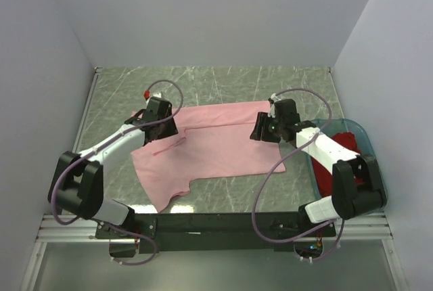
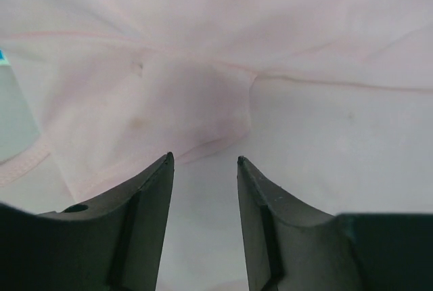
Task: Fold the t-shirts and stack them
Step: Fold the tshirt
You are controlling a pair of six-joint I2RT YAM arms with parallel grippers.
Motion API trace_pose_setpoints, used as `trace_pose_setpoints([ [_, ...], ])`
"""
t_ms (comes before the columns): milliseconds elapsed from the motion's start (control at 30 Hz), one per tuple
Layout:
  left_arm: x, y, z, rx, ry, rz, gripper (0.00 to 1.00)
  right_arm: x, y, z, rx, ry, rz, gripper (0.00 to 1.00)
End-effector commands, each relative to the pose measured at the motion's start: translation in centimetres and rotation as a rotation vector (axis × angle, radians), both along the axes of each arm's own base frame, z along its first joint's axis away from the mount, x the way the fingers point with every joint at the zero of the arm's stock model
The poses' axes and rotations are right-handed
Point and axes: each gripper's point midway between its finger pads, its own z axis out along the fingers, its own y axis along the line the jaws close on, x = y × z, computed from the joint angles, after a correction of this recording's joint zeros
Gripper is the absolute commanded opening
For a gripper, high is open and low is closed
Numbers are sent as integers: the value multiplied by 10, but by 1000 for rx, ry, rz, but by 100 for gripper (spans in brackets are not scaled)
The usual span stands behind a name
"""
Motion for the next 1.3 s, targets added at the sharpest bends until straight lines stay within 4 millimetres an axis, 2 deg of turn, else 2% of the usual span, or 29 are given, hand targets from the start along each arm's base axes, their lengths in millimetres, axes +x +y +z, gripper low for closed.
trace_pose_setpoints([
  [0,11,14,32,1,-75,86,48,21,3,7,0,-24,-40,59],
  [133,11,32,14,-18,-34,143,41,27,6,-7,12,33,-79,58],
  [467,20,40,-39,-58,78,171,42,37,14,-43,27,145,-117,58],
  [633,40,45,-48,-68,96,193,42,49,18,-52,29,160,-129,58],
  [667,41,47,-57,-62,121,198,42,51,17,-58,21,173,-134,58],
  [700,49,46,-54,-69,112,199,42,54,16,-59,17,171,-140,58],
  [733,53,47,-57,-75,117,200,42,62,18,-55,19,160,-140,58],
  [767,55,47,-64,-74,131,202,41,64,19,-61,15,176,-139,58],
  [833,68,47,-63,-80,122,203,41,76,19,-64,4,180,-145,58],
  [867,70,47,-70,-76,138,203,42,81,18,-64,-1,177,-149,58],
  [967,86,49,-64,-77,120,207,43,99,16,-58,0,160,-162,58],
  [1067,100,51,-40,-85,74,214,48,111,15,-47,-15,137,-162,58],
  [1100,103,52,-31,-83,56,220,52,112,15,-43,-17,134,-161,58],
  [1133,101,54,-24,-80,51,223,56,108,14,-42,-20,143,-159,59],
  [1167,101,55,-7,-84,16,227,64,107,13,-32,-14,124,-161,58],
  [1200,96,60,-1,-72,9,242,68,103,12,-29,-15,122,-162,59],
  [1233,89,64,5,-67,11,260,71,90,8,-35,-24,142,-166,59],
  [1267,78,68,20,-67,-13,272,77,85,6,-23,-17,117,-169,59],
])
